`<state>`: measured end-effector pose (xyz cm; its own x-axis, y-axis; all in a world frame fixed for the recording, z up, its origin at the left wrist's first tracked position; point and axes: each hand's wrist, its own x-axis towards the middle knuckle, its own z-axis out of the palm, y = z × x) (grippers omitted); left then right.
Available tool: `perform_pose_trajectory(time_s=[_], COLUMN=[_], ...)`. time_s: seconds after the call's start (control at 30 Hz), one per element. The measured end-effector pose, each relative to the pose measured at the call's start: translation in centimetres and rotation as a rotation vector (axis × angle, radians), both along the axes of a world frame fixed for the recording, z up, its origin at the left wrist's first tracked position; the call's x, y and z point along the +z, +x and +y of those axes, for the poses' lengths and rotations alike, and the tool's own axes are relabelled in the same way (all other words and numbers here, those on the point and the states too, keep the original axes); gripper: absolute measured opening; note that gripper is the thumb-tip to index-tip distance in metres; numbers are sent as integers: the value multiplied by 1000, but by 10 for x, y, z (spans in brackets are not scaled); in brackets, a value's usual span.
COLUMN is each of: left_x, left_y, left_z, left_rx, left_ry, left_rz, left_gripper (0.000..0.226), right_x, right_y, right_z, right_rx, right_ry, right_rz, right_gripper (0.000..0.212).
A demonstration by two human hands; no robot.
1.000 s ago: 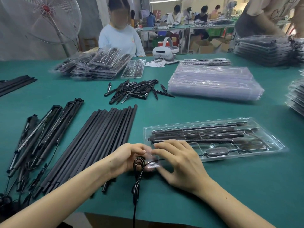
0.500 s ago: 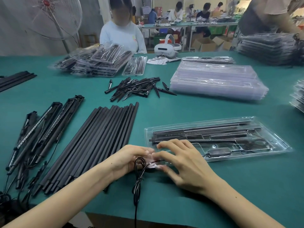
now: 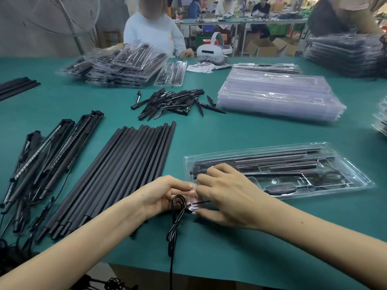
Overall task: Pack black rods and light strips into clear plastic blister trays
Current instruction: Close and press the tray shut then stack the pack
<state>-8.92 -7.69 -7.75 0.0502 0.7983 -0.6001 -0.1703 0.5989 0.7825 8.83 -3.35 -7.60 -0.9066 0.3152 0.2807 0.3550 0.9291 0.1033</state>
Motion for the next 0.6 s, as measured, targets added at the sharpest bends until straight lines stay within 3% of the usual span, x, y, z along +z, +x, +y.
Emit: perform_pose_trajectory(time_s=[0.3,0.6], left_x=[3,-3], left_y=[2,12], left_z=[-1,-3], left_rx=[-8,24], left_ry=[22,134], left_rz=[-8,233], left_gripper=[17,24], right_x=[-3,-1], right_y=[6,10], right_z=[-2,2], right_rx=[-41,-56], right_ry=[-178,-326], right_rz=[-61,-21], right_gripper=[30,42])
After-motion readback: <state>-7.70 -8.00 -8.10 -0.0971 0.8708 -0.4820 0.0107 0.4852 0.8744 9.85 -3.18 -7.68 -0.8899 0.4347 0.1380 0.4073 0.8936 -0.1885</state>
